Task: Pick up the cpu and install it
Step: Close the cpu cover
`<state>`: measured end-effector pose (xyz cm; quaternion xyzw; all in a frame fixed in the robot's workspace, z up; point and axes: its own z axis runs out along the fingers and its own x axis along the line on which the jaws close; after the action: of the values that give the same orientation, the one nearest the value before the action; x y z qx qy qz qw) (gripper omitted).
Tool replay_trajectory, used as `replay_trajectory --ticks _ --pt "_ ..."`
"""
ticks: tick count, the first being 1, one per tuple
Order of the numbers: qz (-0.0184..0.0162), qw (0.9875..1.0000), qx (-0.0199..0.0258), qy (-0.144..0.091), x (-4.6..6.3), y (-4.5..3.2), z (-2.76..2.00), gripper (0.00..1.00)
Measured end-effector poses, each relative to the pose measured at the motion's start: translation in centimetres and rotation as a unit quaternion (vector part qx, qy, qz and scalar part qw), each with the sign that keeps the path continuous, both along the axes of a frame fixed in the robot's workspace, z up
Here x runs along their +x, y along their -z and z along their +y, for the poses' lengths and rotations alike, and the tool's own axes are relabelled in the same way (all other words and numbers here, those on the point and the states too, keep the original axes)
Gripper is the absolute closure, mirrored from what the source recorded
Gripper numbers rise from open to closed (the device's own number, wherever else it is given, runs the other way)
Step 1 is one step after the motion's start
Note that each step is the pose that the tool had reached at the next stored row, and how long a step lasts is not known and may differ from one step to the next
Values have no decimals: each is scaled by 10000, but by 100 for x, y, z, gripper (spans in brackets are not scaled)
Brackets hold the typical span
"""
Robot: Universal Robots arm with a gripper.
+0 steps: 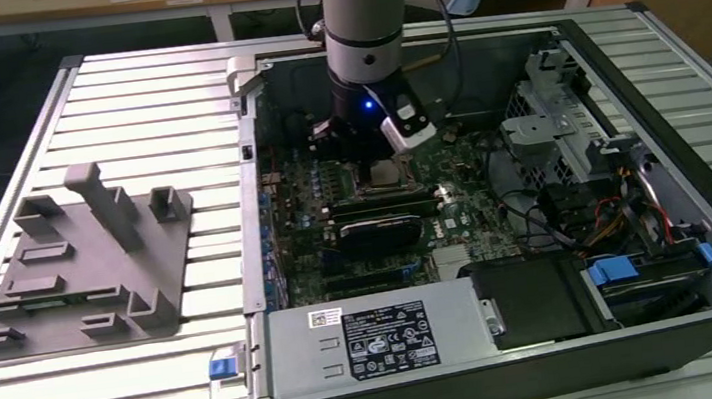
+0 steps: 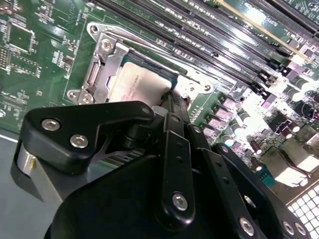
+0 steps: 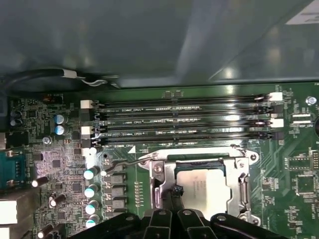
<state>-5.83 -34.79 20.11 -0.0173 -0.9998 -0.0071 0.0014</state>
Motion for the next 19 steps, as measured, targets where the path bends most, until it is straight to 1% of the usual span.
replay_trajectory --ticks 6,15,19 --pt "0 10000 0 0 -45 14 0 89" --pt "0 10000 1 0 -47 24 0 89" --pt "0 10000 0 0 -47 13 0 89"
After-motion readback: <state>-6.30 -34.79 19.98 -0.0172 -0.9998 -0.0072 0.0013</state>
